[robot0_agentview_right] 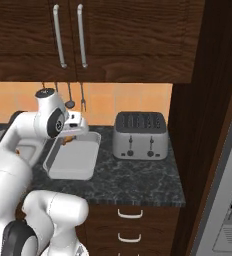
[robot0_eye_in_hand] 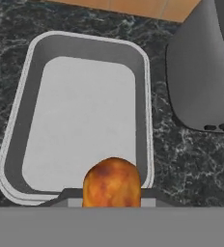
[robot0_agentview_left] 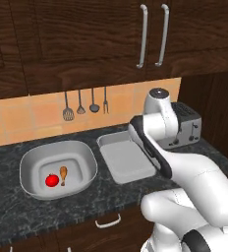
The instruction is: Place one tomato and one chicken drumstick in each tupperware on the nearby counter, to pack two identical lunches.
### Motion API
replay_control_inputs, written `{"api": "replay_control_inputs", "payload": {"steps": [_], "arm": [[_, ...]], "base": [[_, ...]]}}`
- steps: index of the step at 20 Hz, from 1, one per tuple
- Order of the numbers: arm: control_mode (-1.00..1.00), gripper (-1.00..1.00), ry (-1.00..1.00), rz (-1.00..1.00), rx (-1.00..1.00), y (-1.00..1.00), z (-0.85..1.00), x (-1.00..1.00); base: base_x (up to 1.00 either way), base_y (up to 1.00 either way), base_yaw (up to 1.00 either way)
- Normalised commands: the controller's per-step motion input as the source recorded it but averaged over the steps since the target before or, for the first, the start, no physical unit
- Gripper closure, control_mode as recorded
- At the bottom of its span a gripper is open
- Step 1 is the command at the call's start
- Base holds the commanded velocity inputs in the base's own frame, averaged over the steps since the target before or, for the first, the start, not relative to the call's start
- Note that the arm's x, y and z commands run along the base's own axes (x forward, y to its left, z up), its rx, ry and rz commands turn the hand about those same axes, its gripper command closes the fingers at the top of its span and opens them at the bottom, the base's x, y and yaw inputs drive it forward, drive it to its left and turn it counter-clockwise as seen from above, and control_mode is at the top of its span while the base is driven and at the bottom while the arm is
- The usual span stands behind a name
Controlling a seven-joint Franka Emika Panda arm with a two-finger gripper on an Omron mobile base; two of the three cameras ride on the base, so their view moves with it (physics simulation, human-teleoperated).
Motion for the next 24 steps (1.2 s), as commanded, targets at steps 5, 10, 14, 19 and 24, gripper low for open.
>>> {"api": "replay_control_inputs", "payload": {"steps": [5, 10, 14, 19, 24], "arm": [[-1.0, 1.0, 0.01, 0.07, 0.0, -0.18, -0.82, 0.29], [-1.0, 1.0, 0.0, 0.05, 0.0, 0.21, -0.59, 0.37], [-1.0, 1.0, 0.0, 0.01, 0.0, 0.19, -0.26, 0.61], [-1.0, -1.0, -0.04, 0.0, 0.0, 0.08, -0.2, 0.75], [-1.0, -1.0, -0.03, 0.0, 0.0, 0.01, 0.02, 0.18]], "base": [[0.0, 0.0, 0.0], [0.0, 0.0, 0.0], [0.0, 0.0, 0.0], [0.0, 0.0, 0.0], [0.0, 0.0, 0.0]]}}
